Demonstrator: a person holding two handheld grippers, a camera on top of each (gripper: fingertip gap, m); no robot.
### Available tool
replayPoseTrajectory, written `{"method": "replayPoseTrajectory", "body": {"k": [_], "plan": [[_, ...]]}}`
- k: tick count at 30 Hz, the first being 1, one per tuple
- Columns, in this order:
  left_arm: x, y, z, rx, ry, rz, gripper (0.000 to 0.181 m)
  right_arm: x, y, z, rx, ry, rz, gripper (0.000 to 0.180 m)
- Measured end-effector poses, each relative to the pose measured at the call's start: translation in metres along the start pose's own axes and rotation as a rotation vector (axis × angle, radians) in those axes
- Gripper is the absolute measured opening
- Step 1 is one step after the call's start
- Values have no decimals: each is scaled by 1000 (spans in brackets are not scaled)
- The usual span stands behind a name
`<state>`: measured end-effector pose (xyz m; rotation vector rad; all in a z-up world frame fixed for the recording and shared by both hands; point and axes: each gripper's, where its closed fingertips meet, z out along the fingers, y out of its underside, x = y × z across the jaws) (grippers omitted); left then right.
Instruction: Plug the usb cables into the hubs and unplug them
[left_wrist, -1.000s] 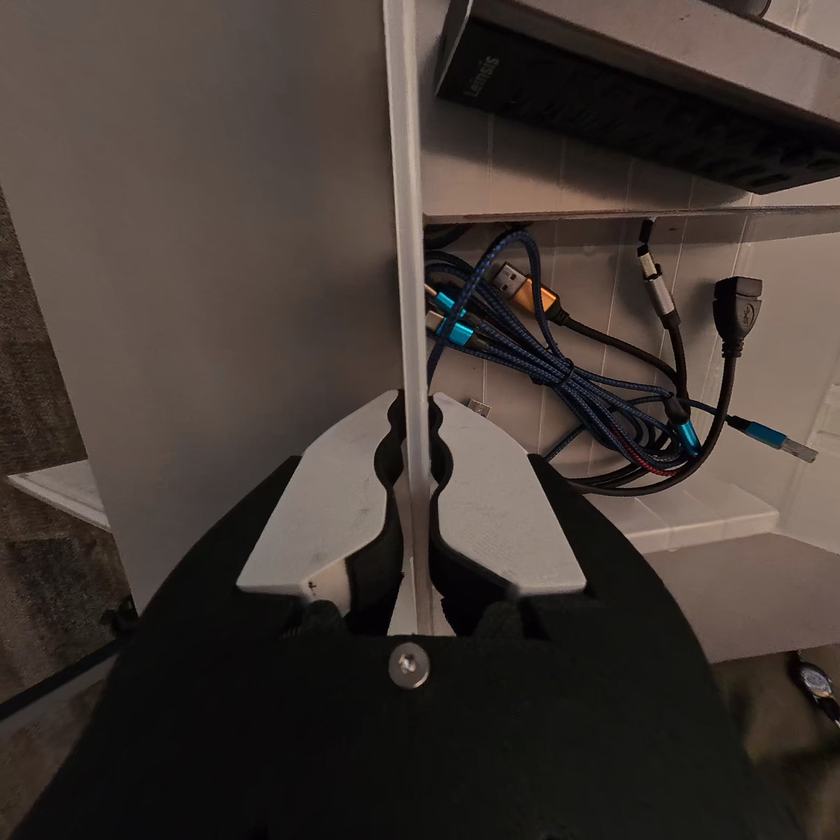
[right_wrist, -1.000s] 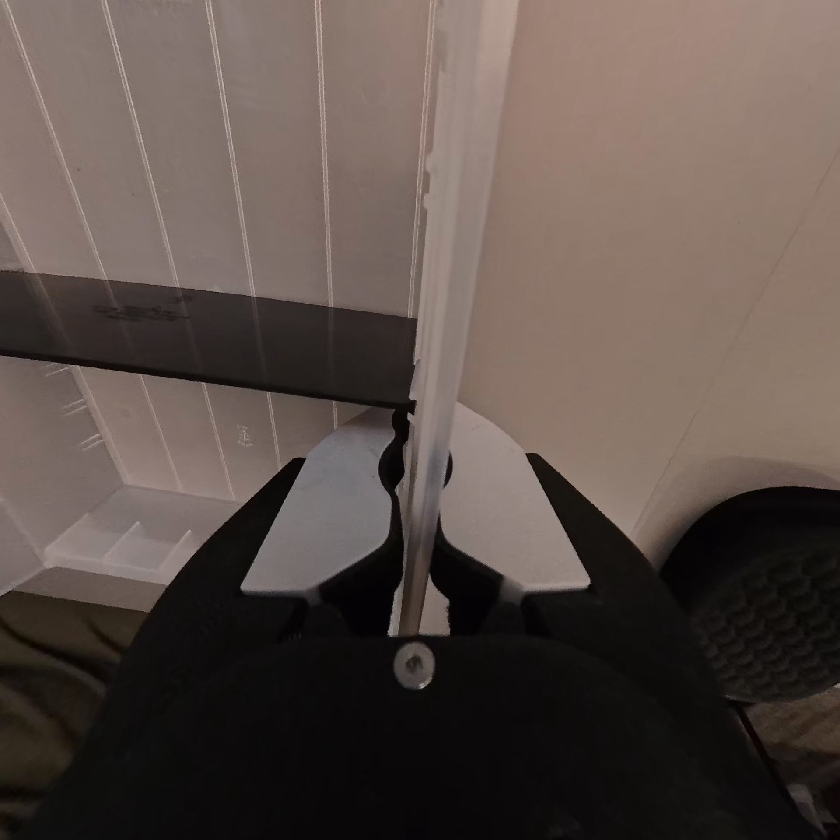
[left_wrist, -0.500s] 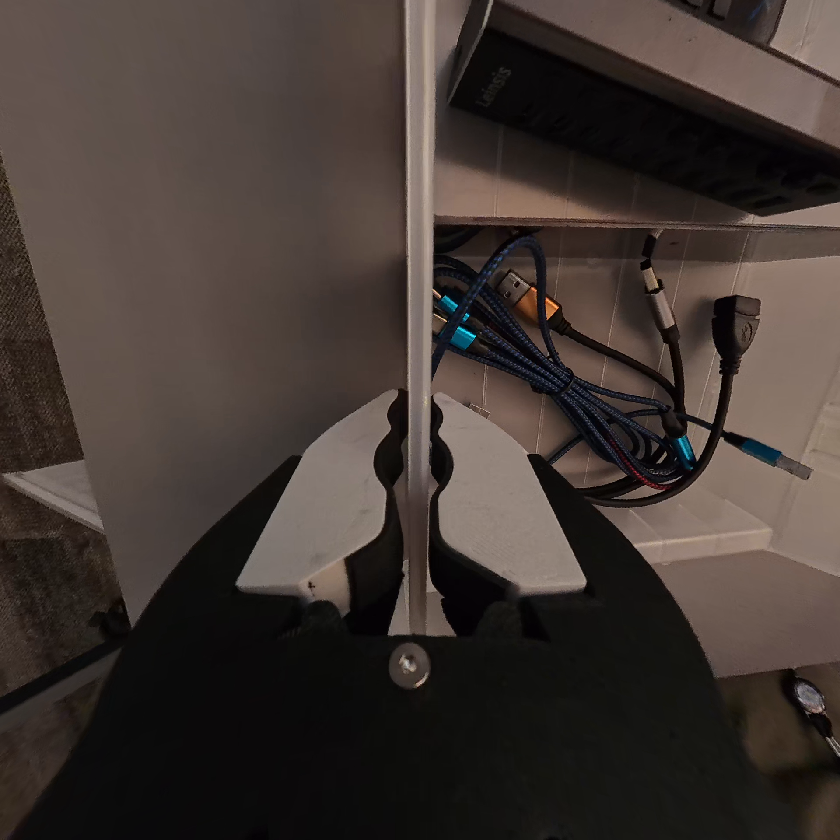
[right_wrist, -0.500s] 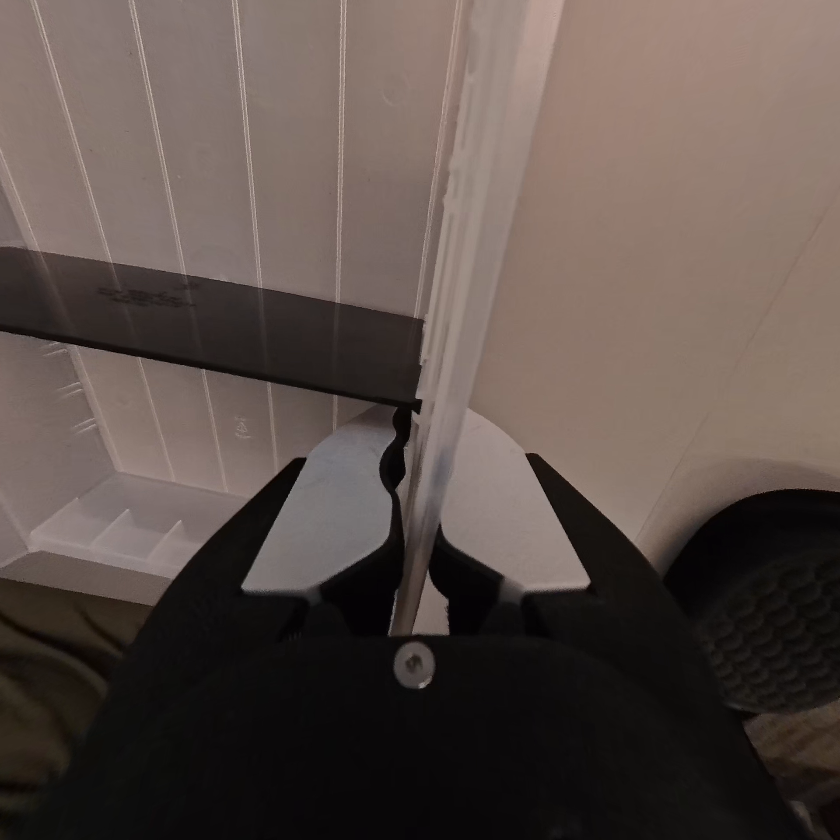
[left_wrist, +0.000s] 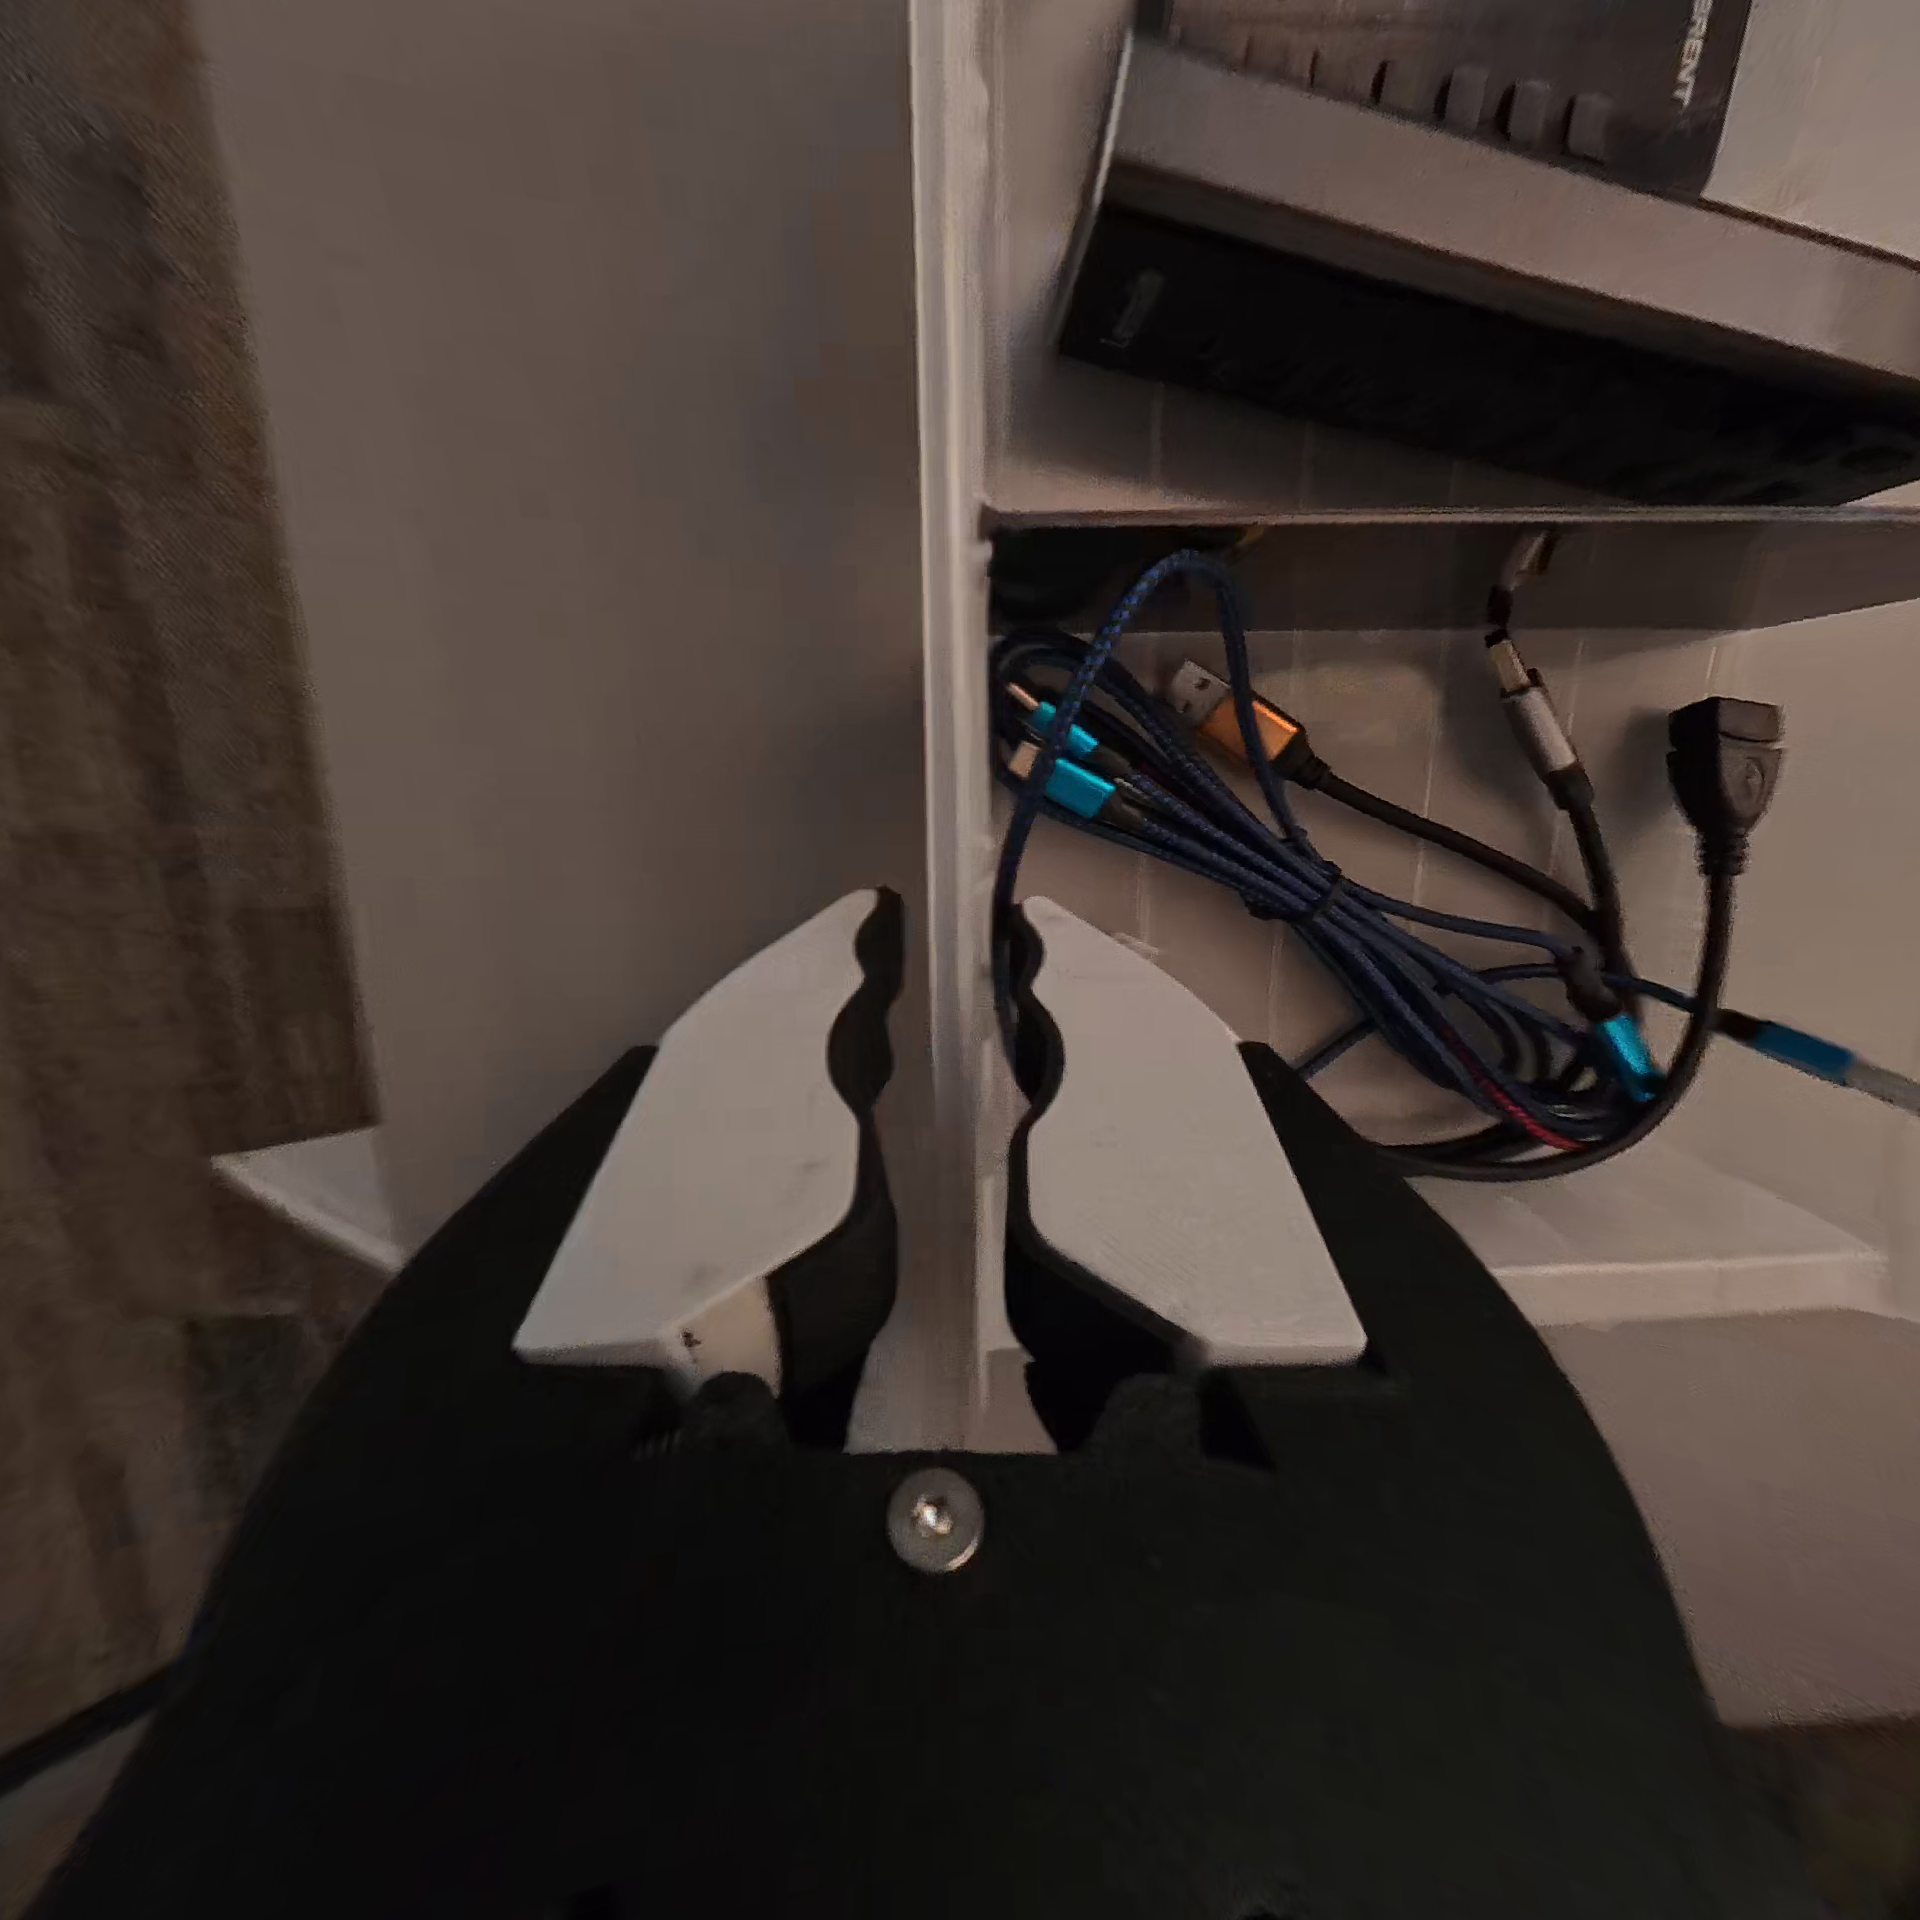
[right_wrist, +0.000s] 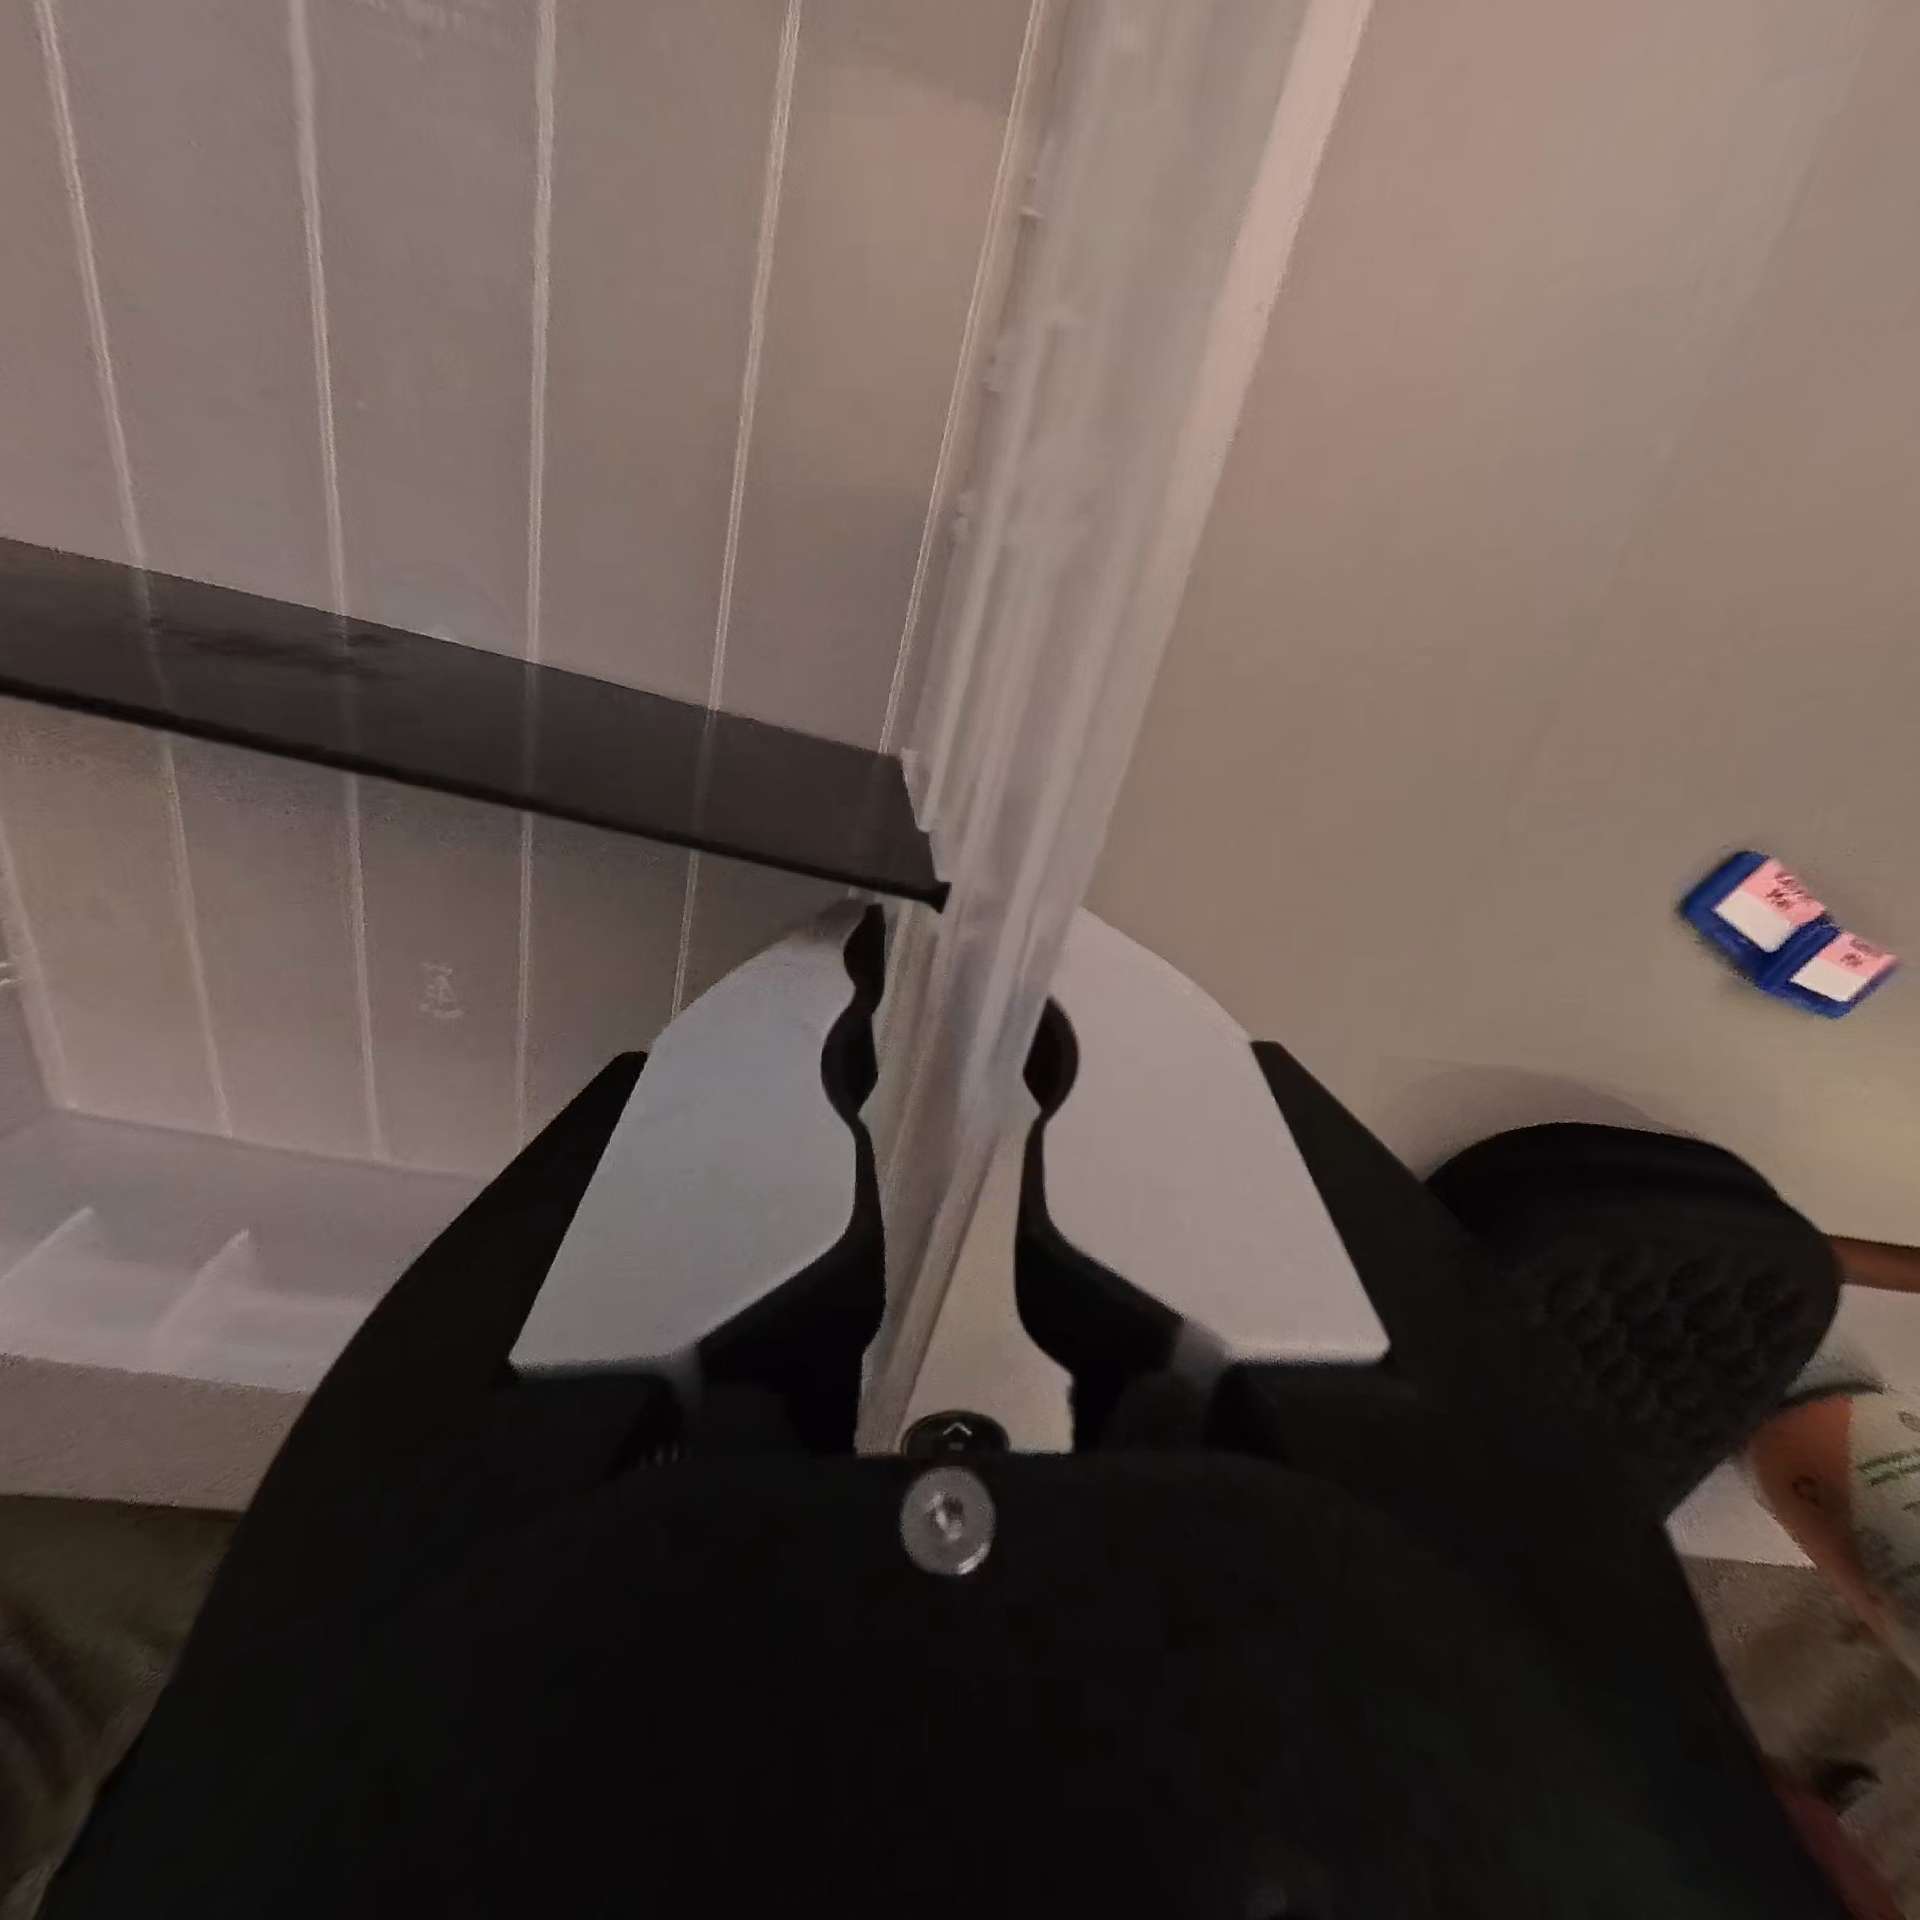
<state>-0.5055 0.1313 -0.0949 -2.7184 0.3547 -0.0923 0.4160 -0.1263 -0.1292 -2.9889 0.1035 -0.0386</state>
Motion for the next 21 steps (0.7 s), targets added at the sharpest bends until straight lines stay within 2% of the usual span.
{"method": "replayPoseTrajectory", "body": {"k": [3, 7, 9, 11, 13, 15, 16, 18, 21], "plan": [[0, -20, -33, 138, -70, 141, 26, 3, -13, -29, 105, 47, -32, 33], [38, -54, -77, 354, -1, 398, 40, -5, -35, -91, 331, 114, -97, 33], [64, -71, -86, 441, 39, 543, 50, -26, -56, -129, 538, 88, -136, 33], [76, -89, -77, 467, -17, 668, 54, -60, -84, -176, 840, 16, -187, 33], [76, -104, -55, 383, -100, 773, 56, -103, -103, -224, 1171, -83, -275, 35], [73, -112, -29, 230, -88, 836, 65, -149, -109, -257, 1408, -180, -384, 41], [76, -112, -18, 161, -44, 863, 63, -169, -112, -263, 1452, -228, -403, 45], [84, -115, -3, 74, 21, 944, 59, -208, -119, -260, 1419, -351, -429, 55], [88, -115, 17, -20, 67, 1076, 56, -253, -131, -250, 1367, -454, -486, 55]]}}
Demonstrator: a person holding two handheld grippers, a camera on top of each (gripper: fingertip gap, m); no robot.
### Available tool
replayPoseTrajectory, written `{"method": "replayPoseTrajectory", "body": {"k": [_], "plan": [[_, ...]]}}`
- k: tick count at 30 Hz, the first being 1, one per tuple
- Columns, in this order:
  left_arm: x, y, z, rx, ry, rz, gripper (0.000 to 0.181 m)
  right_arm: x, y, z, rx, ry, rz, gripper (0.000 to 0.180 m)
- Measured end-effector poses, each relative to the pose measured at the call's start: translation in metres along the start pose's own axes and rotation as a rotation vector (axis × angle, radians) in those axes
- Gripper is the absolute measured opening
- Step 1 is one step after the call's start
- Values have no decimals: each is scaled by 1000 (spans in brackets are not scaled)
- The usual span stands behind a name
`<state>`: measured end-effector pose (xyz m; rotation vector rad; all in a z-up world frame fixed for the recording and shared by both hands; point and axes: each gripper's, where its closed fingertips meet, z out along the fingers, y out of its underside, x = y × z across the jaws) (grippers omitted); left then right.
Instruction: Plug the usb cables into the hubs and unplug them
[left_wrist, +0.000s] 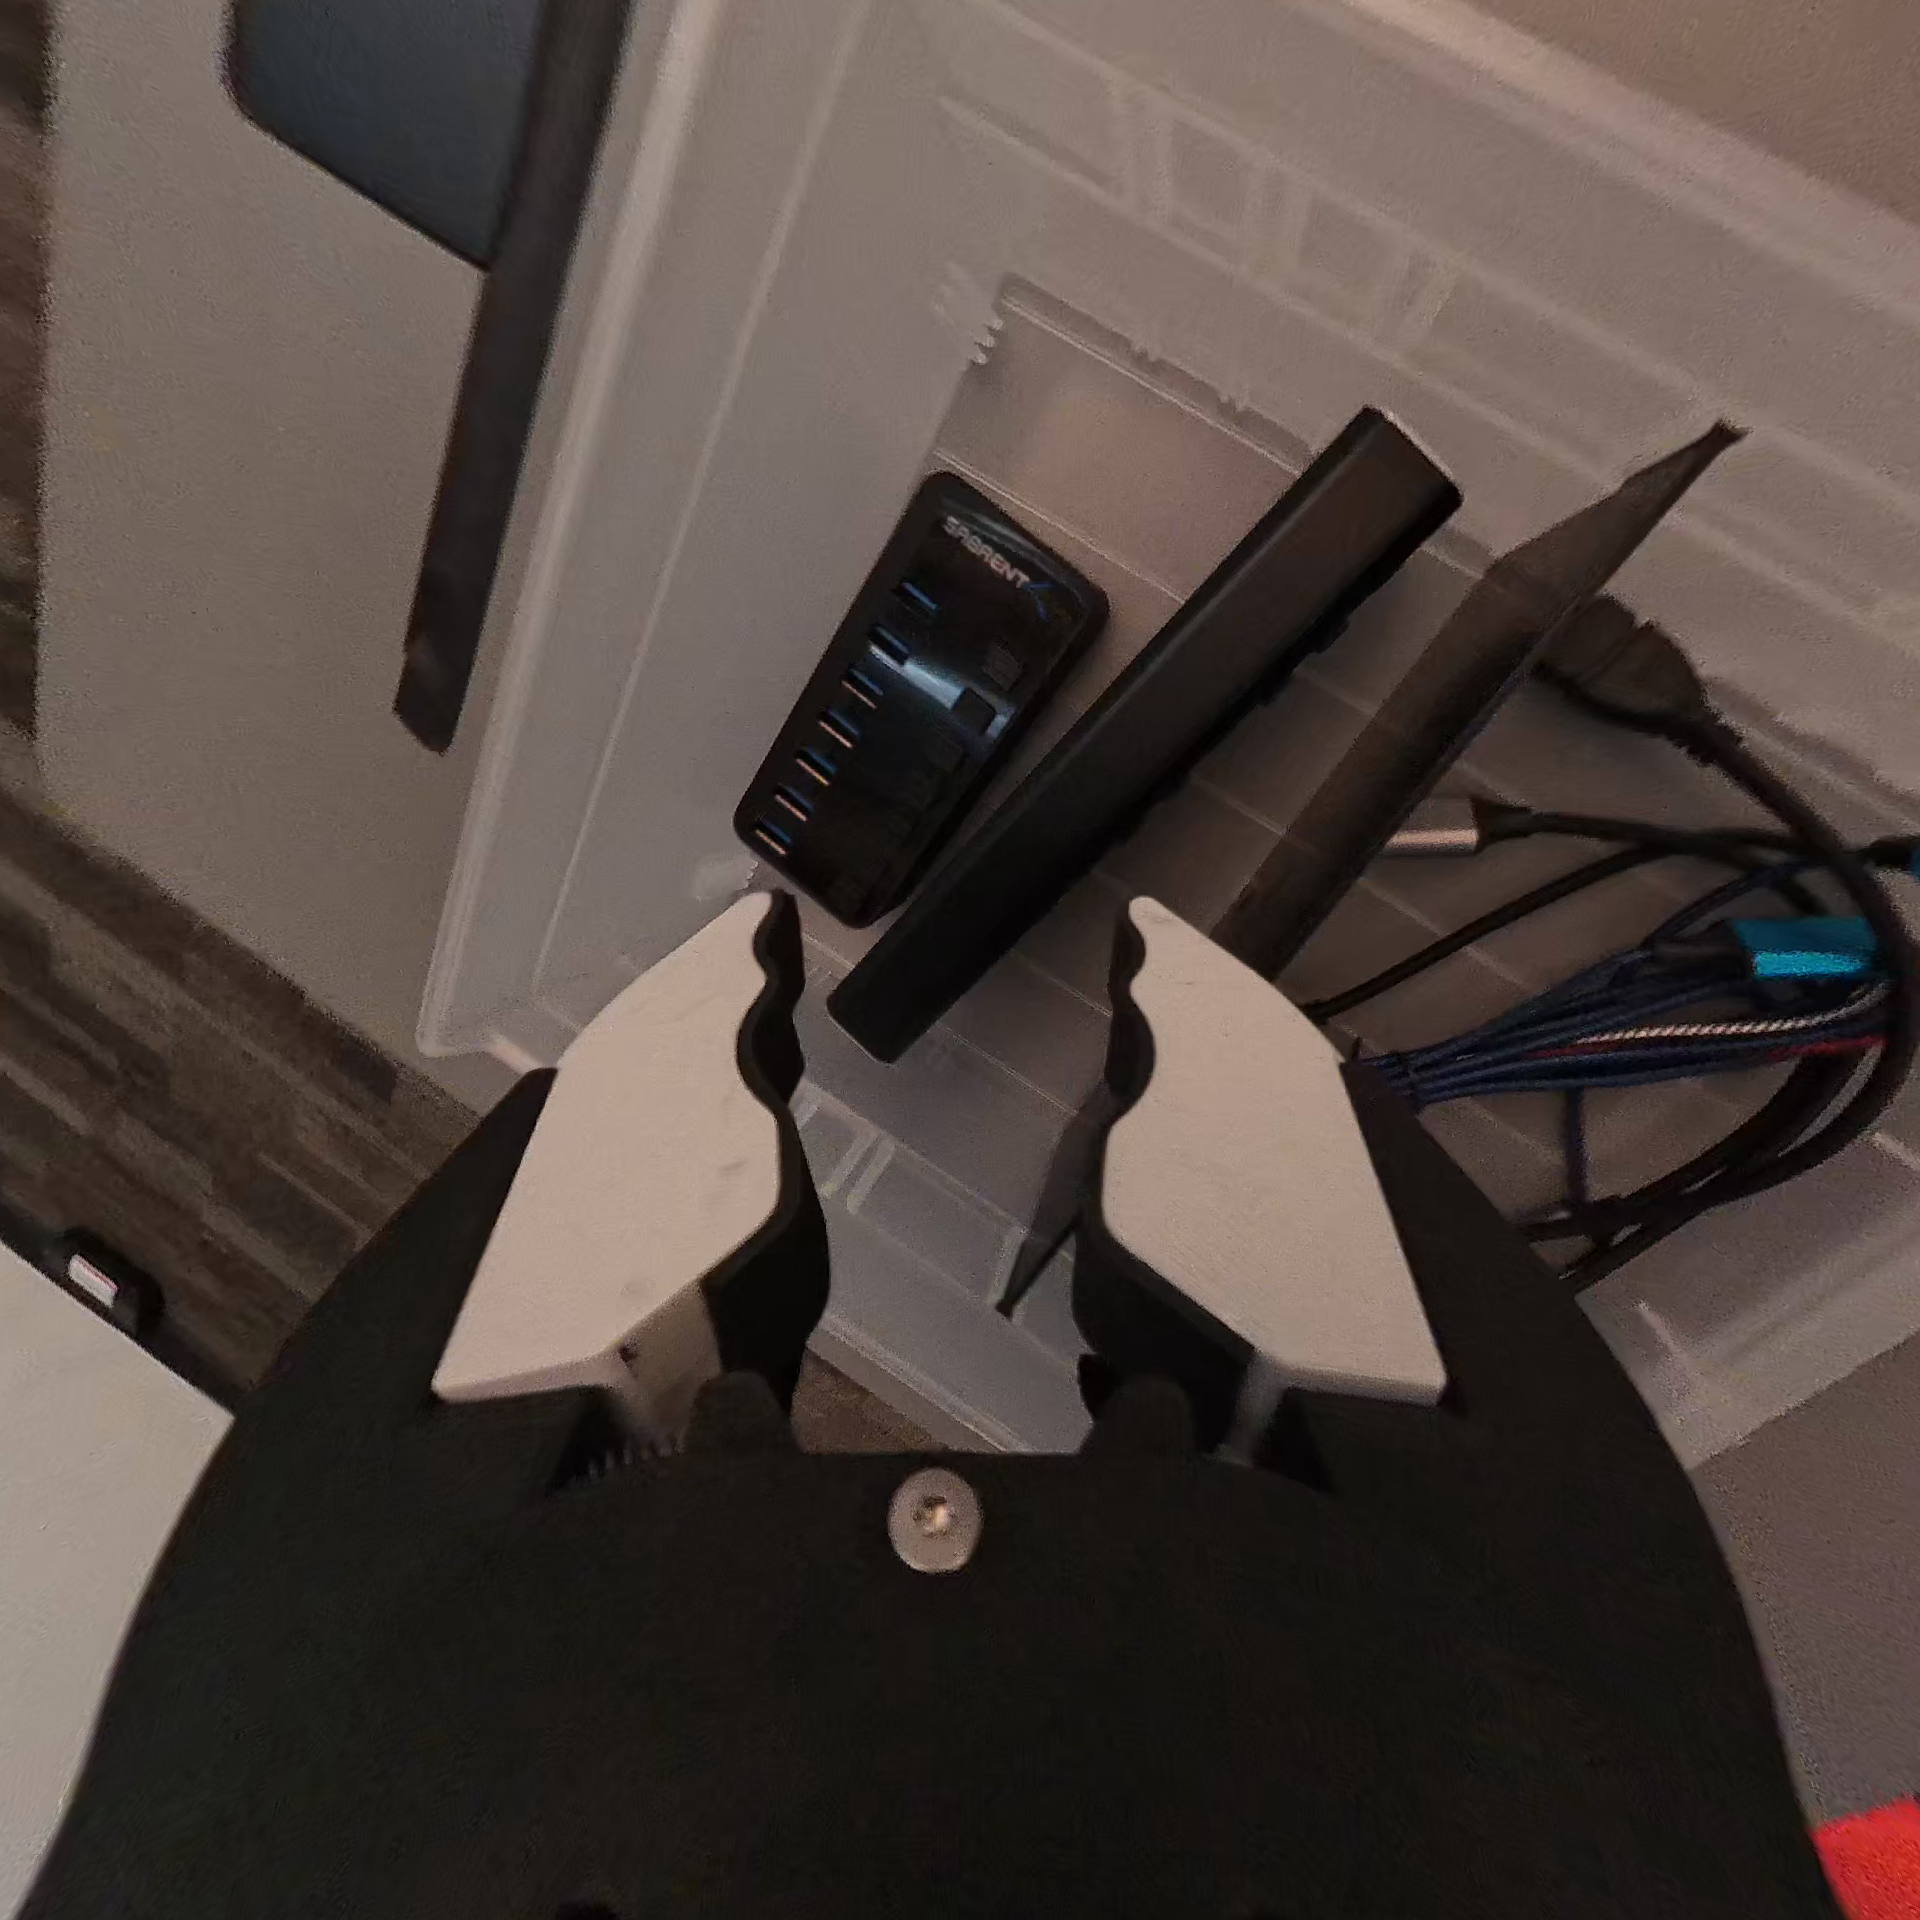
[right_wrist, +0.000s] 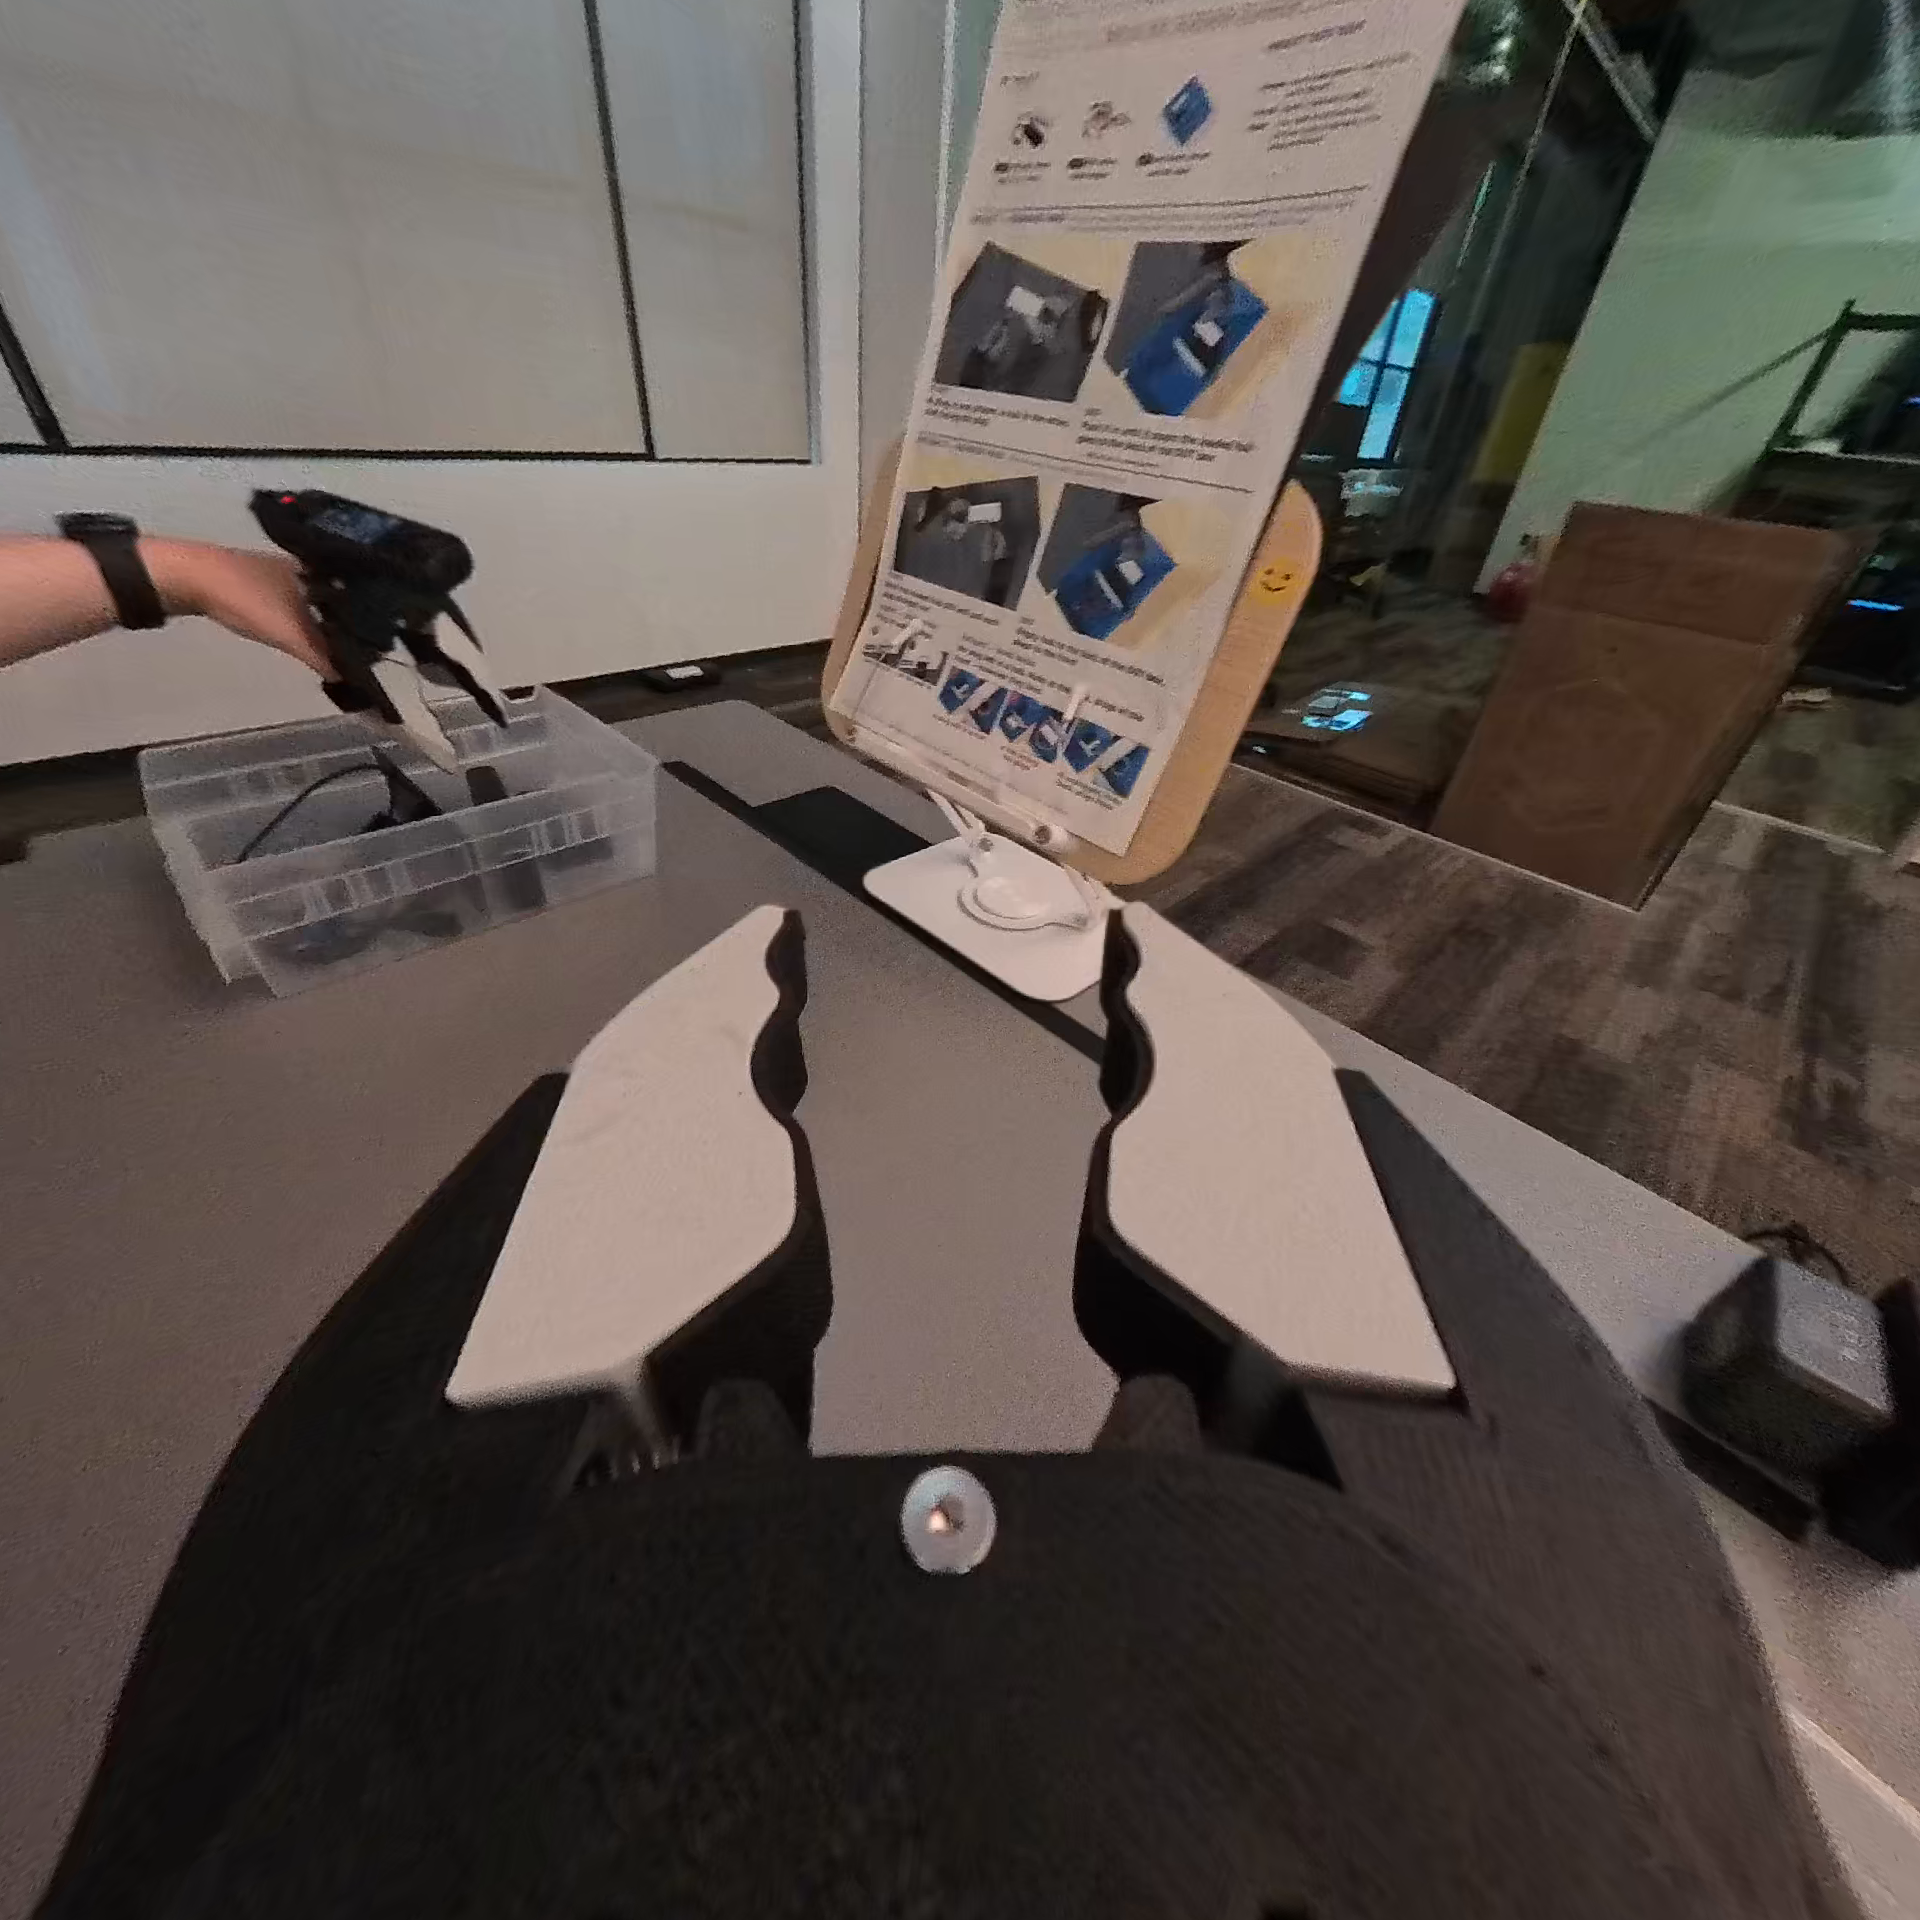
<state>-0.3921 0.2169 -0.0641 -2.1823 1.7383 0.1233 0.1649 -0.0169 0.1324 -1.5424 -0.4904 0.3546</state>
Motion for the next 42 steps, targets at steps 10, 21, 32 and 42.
{"method": "replayPoseTrajectory", "body": {"k": [10, 21, 32, 42], "plan": [[16, 11, 48, -102, 167, 271, 46, -128, -3, 104, -1, -400, -55, 45], [23, 25, 57, -196, 173, 402, 32, -139, 43, 155, -129, -416, -43, 41], [38, 38, 67, -289, 321, 319, 35, -126, 60, 157, -187, -376, -54, 41], [17, 12, 24, -210, 149, 294, 29, -129, 56, 143, -200, -368, -125, 41]]}}
